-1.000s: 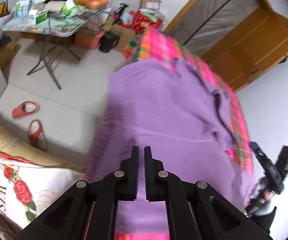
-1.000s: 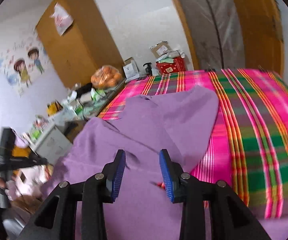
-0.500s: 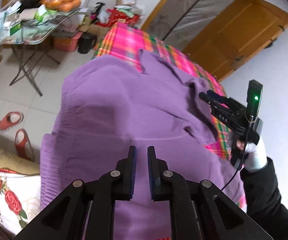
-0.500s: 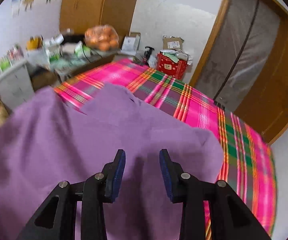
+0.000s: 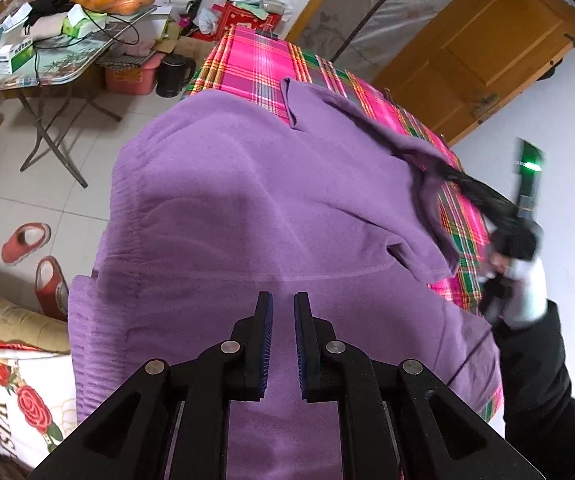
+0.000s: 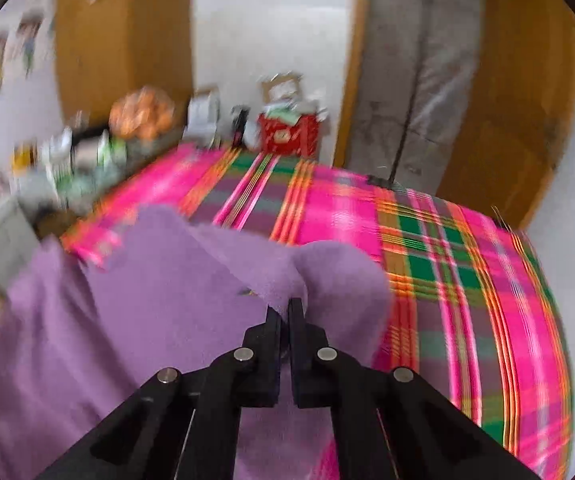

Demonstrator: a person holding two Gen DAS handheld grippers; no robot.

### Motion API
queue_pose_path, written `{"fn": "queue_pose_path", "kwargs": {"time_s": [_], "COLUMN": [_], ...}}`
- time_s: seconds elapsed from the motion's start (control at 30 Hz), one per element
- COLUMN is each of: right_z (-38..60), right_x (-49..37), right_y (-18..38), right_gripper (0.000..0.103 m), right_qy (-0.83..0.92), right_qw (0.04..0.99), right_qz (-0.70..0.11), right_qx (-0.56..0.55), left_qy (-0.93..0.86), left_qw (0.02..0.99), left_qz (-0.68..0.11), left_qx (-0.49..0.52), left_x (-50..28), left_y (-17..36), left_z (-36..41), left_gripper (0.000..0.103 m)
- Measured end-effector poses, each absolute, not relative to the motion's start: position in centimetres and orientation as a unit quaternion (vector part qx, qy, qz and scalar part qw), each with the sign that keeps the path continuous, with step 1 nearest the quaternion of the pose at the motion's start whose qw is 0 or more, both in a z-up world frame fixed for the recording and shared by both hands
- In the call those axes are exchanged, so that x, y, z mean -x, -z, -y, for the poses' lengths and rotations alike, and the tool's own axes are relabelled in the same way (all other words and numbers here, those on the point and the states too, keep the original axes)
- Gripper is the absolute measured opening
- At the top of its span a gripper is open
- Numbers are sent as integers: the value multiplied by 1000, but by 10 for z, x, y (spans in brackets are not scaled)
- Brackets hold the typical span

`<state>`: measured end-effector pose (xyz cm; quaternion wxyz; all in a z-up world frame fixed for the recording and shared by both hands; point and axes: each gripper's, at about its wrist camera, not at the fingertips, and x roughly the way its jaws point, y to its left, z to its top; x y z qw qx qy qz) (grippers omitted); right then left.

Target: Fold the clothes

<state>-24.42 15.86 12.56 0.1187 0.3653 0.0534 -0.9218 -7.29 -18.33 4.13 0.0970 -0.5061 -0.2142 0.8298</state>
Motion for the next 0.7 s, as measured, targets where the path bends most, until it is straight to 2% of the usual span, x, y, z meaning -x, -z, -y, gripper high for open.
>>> {"fn": "queue_pose_path", "kwargs": {"time_s": [0.17,0.27,0.4,0.47,0.53,0.7], "right_z": [-238,-279,-291,-289,-282,-222], "right_x": [188,157,144,135,126,120], "right_y": [-173,-174,-140,-130,-132,-136], "right_gripper": [3,4,7,19,26,32], "right_qy": [942,938,912,911,919,917], "right_qw": [85,52,33,16,15,118], "right_qz": [63,105,53,19,-2,-75], "right_qx": [-319,-327,-406,-412,-393,-374], "left_qy": [-831,-832,-834,-834,-834,-832], "left_qw": [93,99,108,108,108,103], "left_qz": [218,219,212,211,211,212], "left_qx": [503,500,498,498,499,502], "left_x": [71,69,68,67,67,69], "left_y": [-43,-46,-49,-49,-50,-48], "left_z": [183,178,169,167,166,166], "left_gripper": [11,11,11,11,11,11]}}
